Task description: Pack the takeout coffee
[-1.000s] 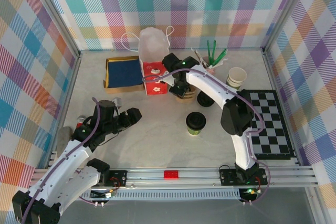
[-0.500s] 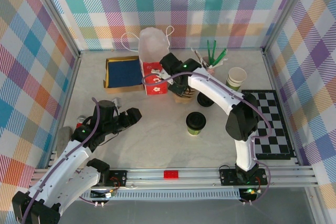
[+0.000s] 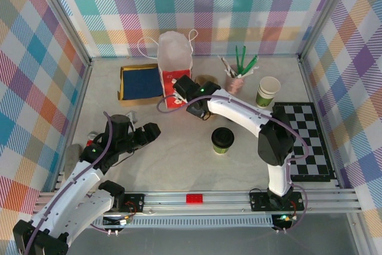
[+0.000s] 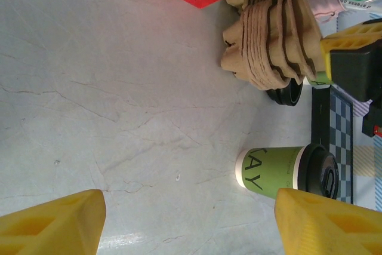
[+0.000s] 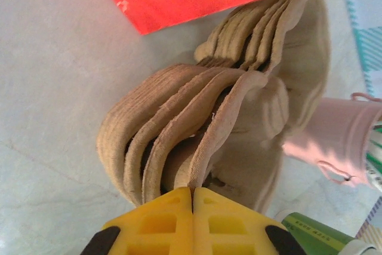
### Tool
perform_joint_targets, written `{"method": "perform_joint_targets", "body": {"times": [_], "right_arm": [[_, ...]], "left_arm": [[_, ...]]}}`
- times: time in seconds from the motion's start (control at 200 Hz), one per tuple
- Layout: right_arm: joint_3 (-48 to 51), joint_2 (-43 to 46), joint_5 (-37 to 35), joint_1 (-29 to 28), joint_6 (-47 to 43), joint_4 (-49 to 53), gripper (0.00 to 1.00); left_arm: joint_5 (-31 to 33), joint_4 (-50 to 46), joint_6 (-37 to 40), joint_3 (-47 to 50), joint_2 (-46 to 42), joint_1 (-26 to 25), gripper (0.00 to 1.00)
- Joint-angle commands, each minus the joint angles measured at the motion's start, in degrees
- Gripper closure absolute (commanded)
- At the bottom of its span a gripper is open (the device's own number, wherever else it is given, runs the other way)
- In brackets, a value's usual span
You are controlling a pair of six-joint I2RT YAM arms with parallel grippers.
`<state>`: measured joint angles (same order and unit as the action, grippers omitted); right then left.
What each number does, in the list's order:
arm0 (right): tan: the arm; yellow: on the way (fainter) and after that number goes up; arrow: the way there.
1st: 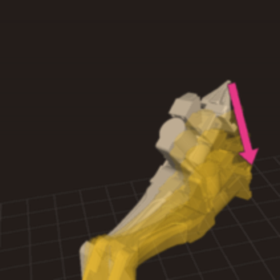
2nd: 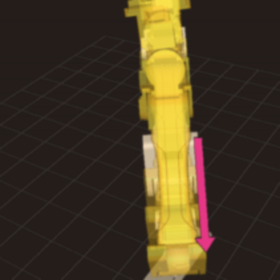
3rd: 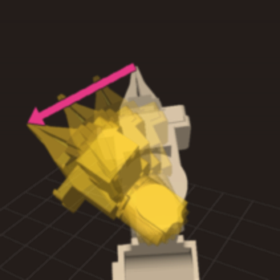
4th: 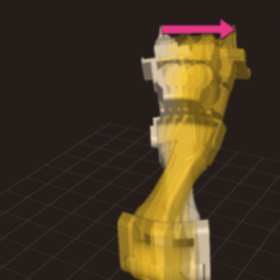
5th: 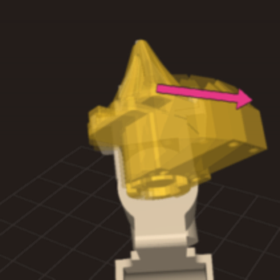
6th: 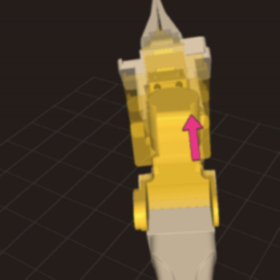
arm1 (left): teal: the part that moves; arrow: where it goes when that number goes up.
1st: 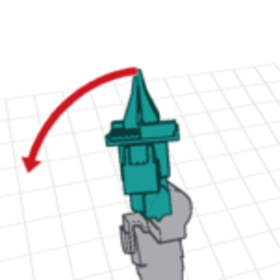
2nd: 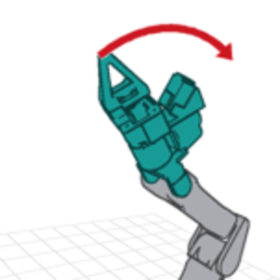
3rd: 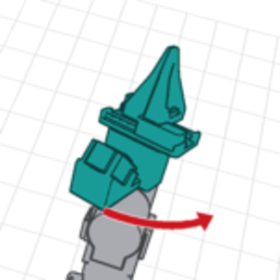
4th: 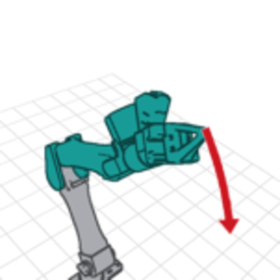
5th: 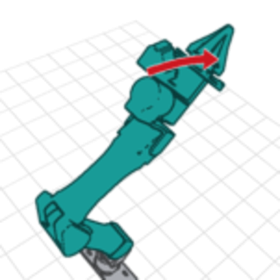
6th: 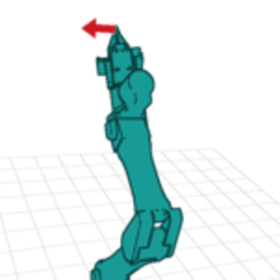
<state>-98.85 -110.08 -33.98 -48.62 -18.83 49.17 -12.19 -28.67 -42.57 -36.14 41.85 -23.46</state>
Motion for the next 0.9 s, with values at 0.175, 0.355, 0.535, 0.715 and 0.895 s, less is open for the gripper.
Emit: {"method": "perform_joint_targets", "body": {"times": [0.175,0.355,0.535,0.715,0.895], "right_arm": [[2.48,4.60,-10.67,-1.20,-3.33,-9.62,1.00],[4.09,5.32,-16.83,-2.79,-8.36,-15.00,1.00],[6.99,5.23,-17.62,-4.17,-8.94,-16.74,1.00],[8.56,4.25,-8.39,-6.20,-4.60,-12.37,1.00],[9.08,5.48,-7.95,-5.53,-3.64,-14.11,1.00]], "left_arm": [[0.76,-0.93,-0.16,0.50,-1.72,0.74,0.25],[1.22,-1.48,0.34,0.31,-2.14,0.72,0.25],[0.95,-0.98,-0.10,0.85,-2.21,0.74,0.26],[0.44,-0.76,-0.28,1.19,-2.70,0.78,0.26],[0.17,-1.01,-0.22,1.37,-3.43,0.77,0.25]]}}
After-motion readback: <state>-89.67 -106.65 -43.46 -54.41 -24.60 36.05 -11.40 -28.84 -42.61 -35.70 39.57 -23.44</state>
